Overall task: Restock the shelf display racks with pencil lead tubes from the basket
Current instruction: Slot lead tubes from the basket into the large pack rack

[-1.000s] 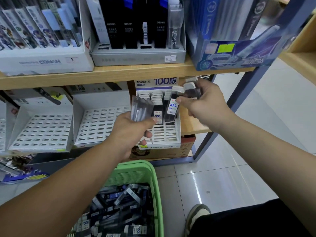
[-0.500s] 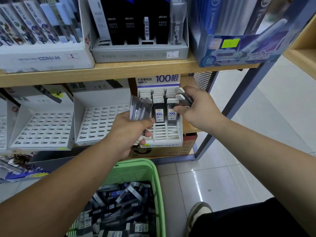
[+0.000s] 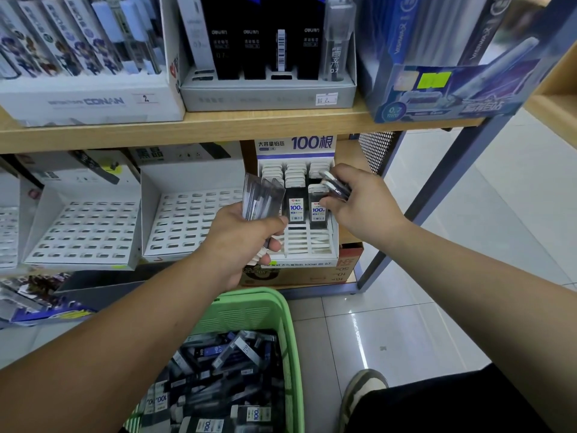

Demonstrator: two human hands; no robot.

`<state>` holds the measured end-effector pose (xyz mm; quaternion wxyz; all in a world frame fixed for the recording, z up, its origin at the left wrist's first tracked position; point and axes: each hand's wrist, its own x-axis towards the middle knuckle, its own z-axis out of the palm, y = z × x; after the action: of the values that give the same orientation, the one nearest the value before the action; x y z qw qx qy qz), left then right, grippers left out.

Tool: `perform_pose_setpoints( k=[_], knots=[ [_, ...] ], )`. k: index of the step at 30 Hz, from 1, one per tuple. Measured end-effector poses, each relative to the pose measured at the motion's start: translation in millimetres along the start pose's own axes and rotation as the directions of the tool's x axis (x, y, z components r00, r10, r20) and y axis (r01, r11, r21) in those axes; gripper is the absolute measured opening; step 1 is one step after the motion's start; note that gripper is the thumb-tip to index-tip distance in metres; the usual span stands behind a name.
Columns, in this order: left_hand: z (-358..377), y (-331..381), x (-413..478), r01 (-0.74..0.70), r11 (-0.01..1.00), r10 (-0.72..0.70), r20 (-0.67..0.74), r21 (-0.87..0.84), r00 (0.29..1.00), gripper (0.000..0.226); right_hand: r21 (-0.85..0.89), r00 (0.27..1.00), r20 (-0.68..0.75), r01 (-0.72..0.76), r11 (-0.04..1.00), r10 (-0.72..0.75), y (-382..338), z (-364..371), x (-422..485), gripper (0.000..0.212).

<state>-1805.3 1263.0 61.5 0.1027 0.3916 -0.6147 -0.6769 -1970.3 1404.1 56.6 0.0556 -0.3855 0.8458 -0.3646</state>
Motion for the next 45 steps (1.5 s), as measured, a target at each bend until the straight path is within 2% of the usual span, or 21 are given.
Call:
perform_pose_setpoints(
  k=[3,5,10,13,17,19,21,24,27,30,32,34,37,39,40,42,45],
  knots=[
    [0,-1,-2,0.005,1.0,-0.005,0.014,0.0,1.0,0.021,-0.09,0.999,-0.041,0.027,0.996,-0.031,-2,-1,1,0.033],
    [0,0,-4,0.009,1.0,-0.009,0.019,-0.002,1.0,0.019,-0.106,0.998,-0.059,-0.004,0.994,-0.002,-3,-1,0,0.038],
    [-3,5,-10,0.087,0.995,-0.08,0.105,-0.056,0.991,0.025,-0.015,0.993,-0.071,-0.095,0.995,0.094,-6,-5,-1,0.042],
    [-7,12,-15,0.136,0.988,-0.118,0.214,-0.073,0.97,0.028,0.002,0.997,-0.063,-0.052,0.999,0.052,-11,-8,-2,0.036],
    [-15,13,-22,0.097,0.995,-0.087,0.229,-0.035,0.97,0.029,0.053,0.996,-0.089,0.026,0.998,-0.021,-19,-7,-2,0.029],
    [-19,14,-26,0.066,0.997,-0.054,0.219,-0.048,0.974,0.027,0.181,0.999,-0.018,0.046,0.982,-0.044,-30,-5,-5,0.029],
    [-23,16,-30,0.053,0.995,-0.034,0.218,-0.08,0.975,0.029,0.271,0.986,0.13,0.068,0.96,-0.107,-43,-2,-11,0.031],
    [-33,18,-31,0.078,0.988,-0.054,0.172,-0.133,0.984,0.035,0.255,0.948,0.229,0.16,0.954,-0.22,-49,9,-10,0.031],
    [-45,19,-30,0.113,0.97,-0.09,0.113,-0.214,0.989,0.03,0.222,0.902,0.291,0.26,0.94,-0.318,-56,10,-8,0.042],
    [-57,23,-32,0.124,0.962,-0.101,0.107,-0.242,0.989,0.023,0.19,0.886,0.31,0.296,0.936,-0.344,-67,14,-10,0.029],
    [-63,27,-34,0.136,0.952,-0.103,0.134,-0.274,0.986,0.027,0.22,0.928,0.265,0.206,0.953,-0.262,-73,20,-9,0.014],
    [-67,28,-34,0.134,0.926,-0.099,0.117,-0.353,0.988,0.034,0.346,0.964,0.248,0.009,0.938,-0.1,-78,25,-9,0.008],
    [-71,21,-30,0.036,0.957,-0.05,-0.043,-0.287,0.998,0.029,0.501,0.948,0.312,-0.221,0.837,0.064,-84,25,-13,0.009],
    [-71,14,-26,-0.012,0.983,-0.003,-0.082,-0.183,0.997,0.032,0.567,0.932,0.352,-0.288,0.771,0.089,-89,24,-15,0.011],
    [-70,12,-25,-0.021,0.987,0.011,-0.068,-0.157,0.998,0.043,0.59,0.925,0.366,-0.313,0.744,0.099,-91,25,-14,0.011],
    [-69,12,-23,-0.029,0.985,0.024,-0.031,-0.171,0.999,0.058,0.596,0.911,0.39,-0.362,0.717,0.135,-94,26,-12,0.012],
    [-70,15,-19,-0.04,0.975,0.048,0.033,-0.219,0.998,0.055,0.588,0.902,0.401,-0.385,0.712,0.157,-89,27,-8,0.018]
  ],
)
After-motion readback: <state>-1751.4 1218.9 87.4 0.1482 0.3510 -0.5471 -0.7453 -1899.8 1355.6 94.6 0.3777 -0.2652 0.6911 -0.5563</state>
